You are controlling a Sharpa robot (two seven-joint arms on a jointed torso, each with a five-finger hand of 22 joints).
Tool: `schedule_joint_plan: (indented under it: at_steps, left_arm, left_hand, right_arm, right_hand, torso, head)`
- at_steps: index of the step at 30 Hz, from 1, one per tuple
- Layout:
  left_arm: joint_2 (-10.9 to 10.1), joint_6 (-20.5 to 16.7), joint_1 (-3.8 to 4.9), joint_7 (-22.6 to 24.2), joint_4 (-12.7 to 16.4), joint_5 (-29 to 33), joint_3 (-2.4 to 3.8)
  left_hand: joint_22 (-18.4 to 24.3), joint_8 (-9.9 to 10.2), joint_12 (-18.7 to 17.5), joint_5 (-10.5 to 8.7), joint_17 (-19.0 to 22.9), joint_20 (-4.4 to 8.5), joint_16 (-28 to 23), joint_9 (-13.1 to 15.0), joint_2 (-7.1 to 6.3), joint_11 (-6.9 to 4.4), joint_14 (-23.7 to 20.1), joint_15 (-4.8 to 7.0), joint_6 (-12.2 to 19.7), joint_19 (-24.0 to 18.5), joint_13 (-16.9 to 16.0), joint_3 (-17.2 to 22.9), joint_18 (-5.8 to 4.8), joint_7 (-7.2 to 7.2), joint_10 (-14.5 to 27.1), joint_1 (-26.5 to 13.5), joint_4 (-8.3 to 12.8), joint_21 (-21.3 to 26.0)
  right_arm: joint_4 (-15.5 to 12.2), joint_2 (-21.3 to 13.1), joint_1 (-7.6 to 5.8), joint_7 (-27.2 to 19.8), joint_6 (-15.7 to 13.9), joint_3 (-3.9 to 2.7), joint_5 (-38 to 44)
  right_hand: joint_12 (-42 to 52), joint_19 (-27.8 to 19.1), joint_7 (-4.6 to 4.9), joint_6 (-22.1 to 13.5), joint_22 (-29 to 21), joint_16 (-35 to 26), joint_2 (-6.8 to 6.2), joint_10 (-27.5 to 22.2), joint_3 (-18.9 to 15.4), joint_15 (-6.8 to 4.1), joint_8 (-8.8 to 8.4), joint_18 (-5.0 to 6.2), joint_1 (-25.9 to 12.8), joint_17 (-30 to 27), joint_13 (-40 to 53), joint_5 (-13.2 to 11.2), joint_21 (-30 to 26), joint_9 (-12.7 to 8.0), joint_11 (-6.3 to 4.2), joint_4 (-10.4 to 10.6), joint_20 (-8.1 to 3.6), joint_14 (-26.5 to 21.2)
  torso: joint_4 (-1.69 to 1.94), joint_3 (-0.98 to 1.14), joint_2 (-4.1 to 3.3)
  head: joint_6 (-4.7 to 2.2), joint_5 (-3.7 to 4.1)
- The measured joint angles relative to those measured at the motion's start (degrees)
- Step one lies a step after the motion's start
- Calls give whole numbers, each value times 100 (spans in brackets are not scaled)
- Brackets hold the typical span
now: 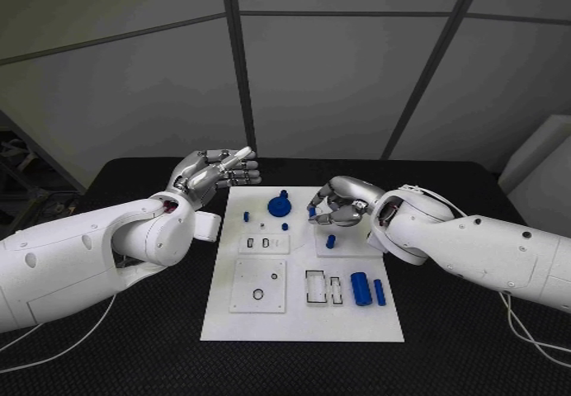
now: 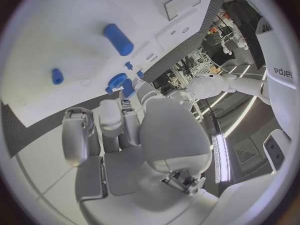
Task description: Assemble the parts on the task board
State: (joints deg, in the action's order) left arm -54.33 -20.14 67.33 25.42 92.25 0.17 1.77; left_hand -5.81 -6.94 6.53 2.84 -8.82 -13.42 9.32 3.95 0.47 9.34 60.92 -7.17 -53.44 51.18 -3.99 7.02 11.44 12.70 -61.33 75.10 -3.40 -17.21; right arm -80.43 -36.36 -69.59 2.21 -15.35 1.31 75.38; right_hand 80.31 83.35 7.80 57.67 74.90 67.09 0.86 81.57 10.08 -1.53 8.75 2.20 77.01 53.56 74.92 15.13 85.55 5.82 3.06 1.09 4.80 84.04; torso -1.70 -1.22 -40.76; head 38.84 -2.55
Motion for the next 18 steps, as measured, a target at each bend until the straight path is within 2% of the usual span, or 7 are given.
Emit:
schedule_joint_plan:
  at_steps: [8, 18]
  left_arm:
    - [17, 0, 0, -4, -14, 0, 0]
    - [43, 2, 0, -6, -30, 0, 0]
  left_hand:
    - [0, 0, 0, 0, 0, 0, 0, 0, 0, 0, 0, 0, 0, 0, 0, 0, 0, 0, 0, 0, 0, 0]
    - [0, 0, 1, 0, 1, 0, 0, 0, 0, 0, 0, 0, 0, 0, -1, 0, -1, 0, 0, 0, 0, 0]
  right_arm:
    - [-68, 391, -1, 286, -23, 2, 309]
    - [44, 768, 1, 571, 78, 6, 523]
  right_hand:
    - [0, 0, 7, -12, 0, 0, 6, 0, 22, 0, -17, 0, 7, 0, 0, -4, 0, -12, 0, -22, 0, 0]
    - [0, 0, 21, -40, 0, 0, 6, 0, 47, 0, -33, 0, 7, -1, 0, -5, 0, -14, 1, 4, 0, 0]
  torso:
    - [0, 2, -9]
    - [-4, 3, -12]
  head:
    - [36, -63]
    - [75, -110]
